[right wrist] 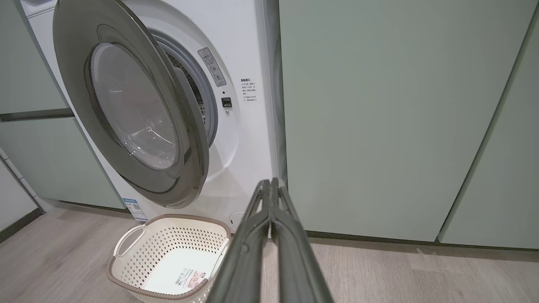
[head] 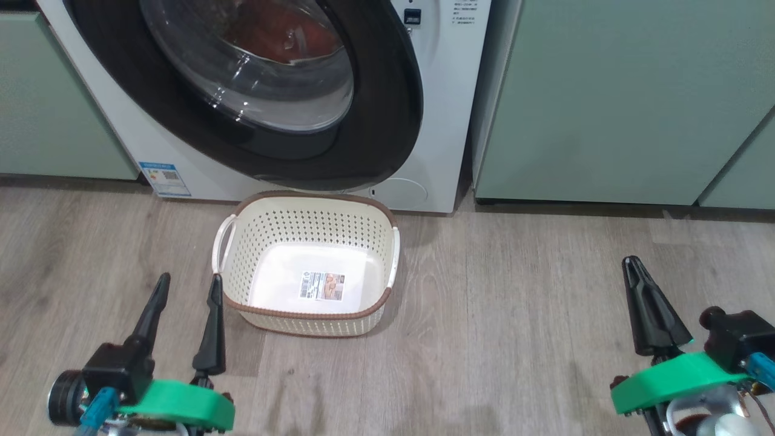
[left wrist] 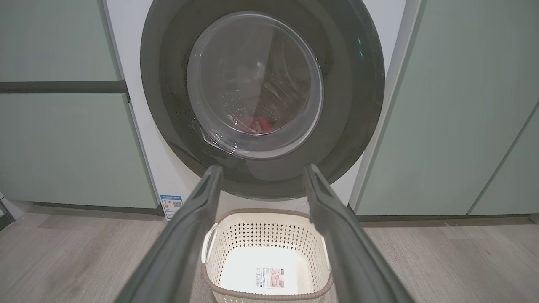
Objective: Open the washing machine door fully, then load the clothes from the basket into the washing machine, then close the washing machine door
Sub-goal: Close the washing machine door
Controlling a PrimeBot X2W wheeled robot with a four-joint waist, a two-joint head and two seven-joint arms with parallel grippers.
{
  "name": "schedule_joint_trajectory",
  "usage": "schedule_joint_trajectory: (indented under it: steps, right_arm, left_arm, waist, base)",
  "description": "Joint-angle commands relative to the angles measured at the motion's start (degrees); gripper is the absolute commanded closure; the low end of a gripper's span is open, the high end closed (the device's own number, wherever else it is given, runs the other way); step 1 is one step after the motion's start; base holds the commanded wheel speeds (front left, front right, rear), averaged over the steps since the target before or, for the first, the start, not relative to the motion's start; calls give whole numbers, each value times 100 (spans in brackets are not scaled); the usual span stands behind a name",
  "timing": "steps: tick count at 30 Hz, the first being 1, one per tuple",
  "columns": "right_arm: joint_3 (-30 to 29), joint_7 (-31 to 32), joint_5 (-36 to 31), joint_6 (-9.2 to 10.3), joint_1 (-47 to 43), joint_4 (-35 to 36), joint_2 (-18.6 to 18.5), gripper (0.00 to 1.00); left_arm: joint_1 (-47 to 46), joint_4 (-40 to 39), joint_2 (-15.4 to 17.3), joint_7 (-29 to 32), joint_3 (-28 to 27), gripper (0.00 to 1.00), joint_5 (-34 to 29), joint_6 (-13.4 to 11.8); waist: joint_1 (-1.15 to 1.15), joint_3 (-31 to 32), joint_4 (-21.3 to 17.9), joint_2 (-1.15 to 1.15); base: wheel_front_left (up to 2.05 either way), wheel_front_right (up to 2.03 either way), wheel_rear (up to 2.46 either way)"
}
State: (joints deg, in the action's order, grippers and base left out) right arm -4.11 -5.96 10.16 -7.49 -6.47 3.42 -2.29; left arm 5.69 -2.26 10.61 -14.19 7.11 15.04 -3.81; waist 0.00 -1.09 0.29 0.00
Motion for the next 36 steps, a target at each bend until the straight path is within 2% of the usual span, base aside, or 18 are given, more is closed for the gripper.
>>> schedule_joint_trajectory:
  steps: [1,7,11,22,28,36]
  right_arm:
    - [100,22,47,0,216,230,-59,100]
    - [195,93,-111,0,617,213,-59,100]
    - [524,238,-274,0,1210,55,-84,100]
    - [1656,485,48,0,3247,-1072,-594,100]
    - [1829,441,178,0,4266,-1714,-712,100]
    - [1952,343,348,0,5169,-2434,-847,100]
  left_arm:
    - [-244,-211,112,-59,-193,0,-22,-64]
    - [-386,-299,100,-66,-190,0,-22,-67]
    - [-548,-365,48,-72,-182,0,-16,-51]
    - [-1040,-551,-270,-80,-221,0,-61,160]
    - [-1307,-603,-497,-80,-299,0,-103,355]
    - [-1545,-588,-681,-80,-390,0,-144,560]
  waist:
    - [0,-20,23,0]
    - [0,-242,204,0]
    - [0,-494,451,0]
    - [0,-1258,1341,0]
    - [0,-1638,1676,0]
    - [0,-1951,1916,0]
  base:
    - [0,0,0]
    - [0,0,0]
    - [0,0,0]
    - [0,0,0]
    - [0,0,0]
    - [0,0,0]
